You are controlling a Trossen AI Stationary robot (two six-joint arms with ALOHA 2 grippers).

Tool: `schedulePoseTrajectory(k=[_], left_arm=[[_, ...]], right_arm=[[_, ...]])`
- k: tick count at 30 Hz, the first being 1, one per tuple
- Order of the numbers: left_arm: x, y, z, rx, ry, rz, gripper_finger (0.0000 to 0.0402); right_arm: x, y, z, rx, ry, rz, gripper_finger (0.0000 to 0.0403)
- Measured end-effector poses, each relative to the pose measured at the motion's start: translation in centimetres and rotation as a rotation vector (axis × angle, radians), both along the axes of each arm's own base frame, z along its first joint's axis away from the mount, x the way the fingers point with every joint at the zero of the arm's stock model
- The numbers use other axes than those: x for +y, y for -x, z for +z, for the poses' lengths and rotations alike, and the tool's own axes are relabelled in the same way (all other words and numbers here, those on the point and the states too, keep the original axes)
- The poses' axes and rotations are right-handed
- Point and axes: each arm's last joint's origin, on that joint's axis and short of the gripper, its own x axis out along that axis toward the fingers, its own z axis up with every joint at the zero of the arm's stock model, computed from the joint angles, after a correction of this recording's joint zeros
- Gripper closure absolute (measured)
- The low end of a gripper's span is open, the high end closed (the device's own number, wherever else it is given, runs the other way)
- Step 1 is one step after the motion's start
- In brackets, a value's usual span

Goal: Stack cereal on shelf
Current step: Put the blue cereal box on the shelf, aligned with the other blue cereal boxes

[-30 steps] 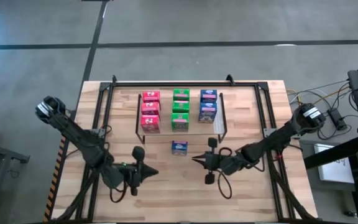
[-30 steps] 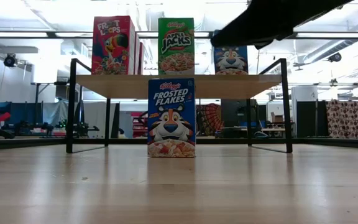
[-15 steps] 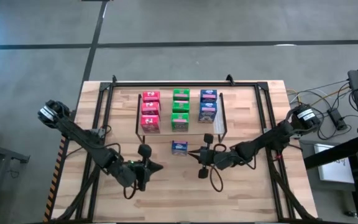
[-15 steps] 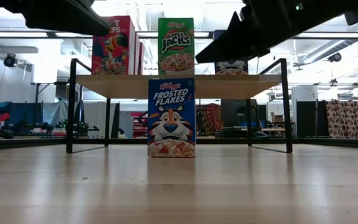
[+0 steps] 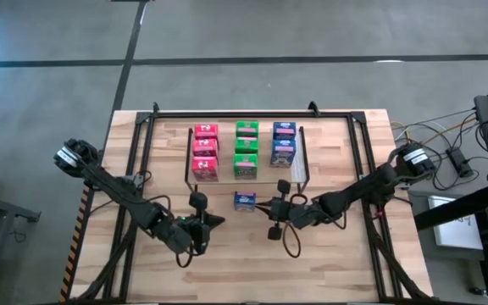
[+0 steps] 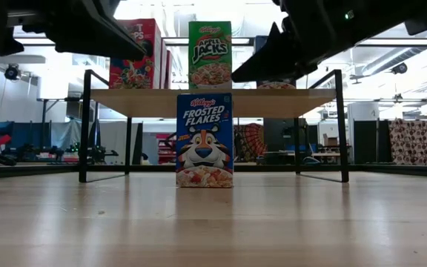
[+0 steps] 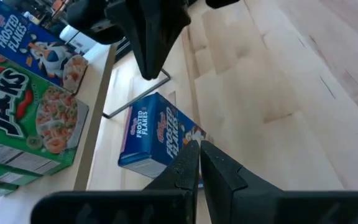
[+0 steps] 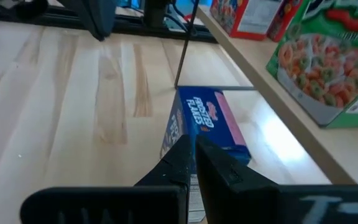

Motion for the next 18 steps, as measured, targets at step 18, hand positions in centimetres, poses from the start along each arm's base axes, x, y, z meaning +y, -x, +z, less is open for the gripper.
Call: schedulePoseTrajectory(k=[18], left_arm=[[2.2, -2.0, 1.0, -0.114, 0.074, 0.105, 0.0401]], right_arm=[[0.4, -0.8, 0.7, 0.019, 0.060, 0.026, 0.0390]])
